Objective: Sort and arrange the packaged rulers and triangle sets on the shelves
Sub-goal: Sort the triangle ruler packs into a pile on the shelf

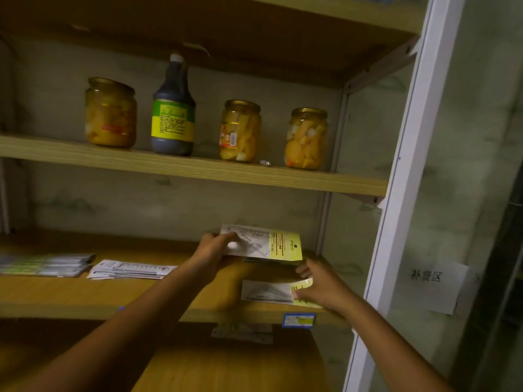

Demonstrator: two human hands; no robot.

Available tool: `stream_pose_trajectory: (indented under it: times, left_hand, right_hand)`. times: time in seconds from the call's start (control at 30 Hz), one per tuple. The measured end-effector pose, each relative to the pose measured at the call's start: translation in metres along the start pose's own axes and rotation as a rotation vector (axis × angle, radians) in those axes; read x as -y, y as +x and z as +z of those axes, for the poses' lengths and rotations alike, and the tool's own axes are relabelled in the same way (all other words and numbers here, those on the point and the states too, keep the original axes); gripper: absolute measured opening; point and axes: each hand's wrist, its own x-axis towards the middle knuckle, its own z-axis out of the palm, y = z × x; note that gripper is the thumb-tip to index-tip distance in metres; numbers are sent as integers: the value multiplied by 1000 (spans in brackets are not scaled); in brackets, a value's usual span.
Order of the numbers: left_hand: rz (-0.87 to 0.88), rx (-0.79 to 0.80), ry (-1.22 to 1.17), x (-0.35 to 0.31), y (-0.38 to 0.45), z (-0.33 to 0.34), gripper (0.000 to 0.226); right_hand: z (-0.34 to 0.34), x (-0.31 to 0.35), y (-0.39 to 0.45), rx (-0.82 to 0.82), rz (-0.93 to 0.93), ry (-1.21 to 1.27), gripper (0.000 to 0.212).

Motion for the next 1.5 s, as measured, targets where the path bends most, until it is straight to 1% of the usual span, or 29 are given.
stream_pose_trajectory:
  times: [0.03, 0.07, 0.13, 0.2, 0.27, 0.3, 0.47, 0.5, 0.57, 0.67, 0.73, 0.8, 0.87, 0.97, 1.03, 1.1, 1.2, 1.27, 1.33, 1.4, 1.5]
  left_hand:
    - [-16, -1, -1, 2, -2, 2, 34]
    - [-28, 1, 10, 4, -6, 3, 33]
    - [-51, 10, 33, 8, -14, 10, 24]
    - [-64, 3, 41, 15, -20, 17, 12]
    - [-48, 11, 73, 23, -22, 25, 14]
    - [-38, 36, 106, 27, -22, 28, 10]
    - [44, 109, 347, 40, -20, 36, 4]
    - [65, 117, 397, 42, -18, 36, 7]
    - [118, 107, 520, 44, -14, 35, 20]
    - [209, 85, 762, 44, -8, 33, 35]
    - [270, 119, 899, 43, -5, 32, 41]
    - [265, 157, 1059, 44, 0, 31, 43]
    - [223, 179, 1222, 46, 8, 27, 44]
    - [218, 231, 1505, 48, 20, 21, 60]
    - [216, 252, 1604, 47, 27, 21, 65]
    - [234, 256, 1593, 43, 35, 23, 61]
    - [287, 223, 1336, 35, 53, 22, 51]
    - [329, 204, 1239, 26, 63, 23, 44]
    - [319, 150, 1252, 16, 75, 25, 39]
    - [258, 104, 1276, 9, 91, 25, 44]
    - [166, 81, 1308, 10, 112, 18, 56]
  right_hand:
    - [-3, -2, 0, -25, 7, -10, 60]
    - [-7, -3, -1, -71, 25, 0, 58]
    - [-18, -2, -2, -227, 56, 13, 43]
    - [-30, 2, -4, -384, 33, -37, 30]
    - [-40, 6, -6, -473, -4, -56, 25]
    - [-42, 8, -6, -492, -14, -55, 25]
    - [-44, 12, -7, -504, -44, -24, 25]
    - [-43, 11, -7, -505, -56, -11, 25]
    - [-41, 10, -7, -504, -67, 1, 26]
    - [-37, 6, -4, -505, -60, 10, 25]
    - [-36, 3, -1, -503, -56, 10, 25]
    - [-35, 2, 3, -501, -54, 13, 26]
    - [-34, 1, 7, -502, -52, 29, 27]
    - [-32, 1, 15, -496, -50, 50, 30]
    - [-30, -1, 20, -482, -50, 54, 30]
    - [-30, -3, 25, -447, -50, 66, 28]
    - [-29, -6, 32, -347, -45, 57, 25]
    - [-29, -9, 36, -285, -47, 24, 26]
    - [-30, -12, 40, -243, -52, 3, 28]
    - [-30, -15, 46, -221, -46, -14, 30]
    - [-30, -18, 56, -167, -30, -56, 35]
